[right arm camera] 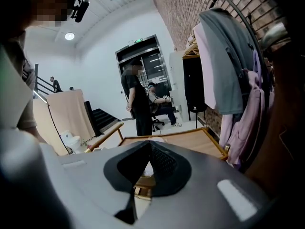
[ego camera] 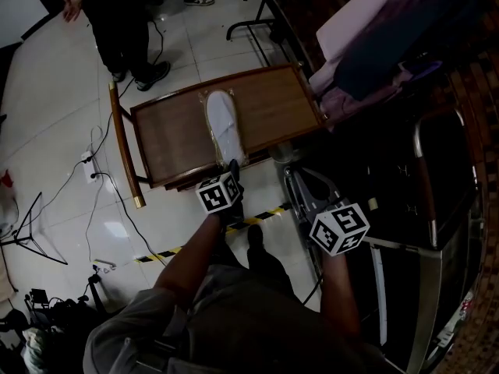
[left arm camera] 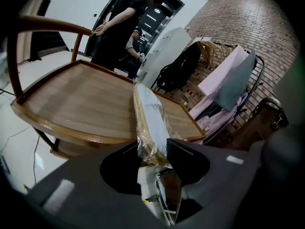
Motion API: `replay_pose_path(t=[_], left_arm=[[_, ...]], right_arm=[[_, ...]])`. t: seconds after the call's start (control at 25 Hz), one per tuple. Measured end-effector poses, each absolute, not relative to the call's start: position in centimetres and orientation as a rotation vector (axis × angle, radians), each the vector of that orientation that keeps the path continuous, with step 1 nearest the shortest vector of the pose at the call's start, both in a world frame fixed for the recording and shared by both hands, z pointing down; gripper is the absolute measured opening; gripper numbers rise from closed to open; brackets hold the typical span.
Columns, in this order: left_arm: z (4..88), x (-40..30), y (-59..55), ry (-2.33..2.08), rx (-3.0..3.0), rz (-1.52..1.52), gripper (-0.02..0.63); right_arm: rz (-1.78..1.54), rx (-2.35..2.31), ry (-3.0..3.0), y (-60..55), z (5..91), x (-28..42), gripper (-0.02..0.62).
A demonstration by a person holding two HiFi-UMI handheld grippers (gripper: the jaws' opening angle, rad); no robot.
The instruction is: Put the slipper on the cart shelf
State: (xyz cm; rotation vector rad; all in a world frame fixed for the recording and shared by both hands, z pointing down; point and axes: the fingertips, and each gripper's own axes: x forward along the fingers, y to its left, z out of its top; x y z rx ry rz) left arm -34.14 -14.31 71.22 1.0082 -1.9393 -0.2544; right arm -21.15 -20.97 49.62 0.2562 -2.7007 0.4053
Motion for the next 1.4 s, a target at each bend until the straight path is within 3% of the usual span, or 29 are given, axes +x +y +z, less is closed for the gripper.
replay_pose_path(t=[0.48, 1.04, 1.4], left_arm=[[64.3, -35.5, -14.0, -2.040, 1.112, -0.276, 0.078], [52.4, -34.7, -17.1, -2.097, 1.535, -0.256, 0.069], [43.8, -28.7, -20.8, -1.932, 1.949, -0.323, 0.069]], right_arm=[[0.408, 0.193, -2.760, -20.3, 47.8, -22.5, 0.000], [0.392, 0.319, -2.825, -20.7, 45.5, -21.4, 0.000], [0.347, 0.636, -2.832, -22.0, 43.0, -15.2, 0.000]])
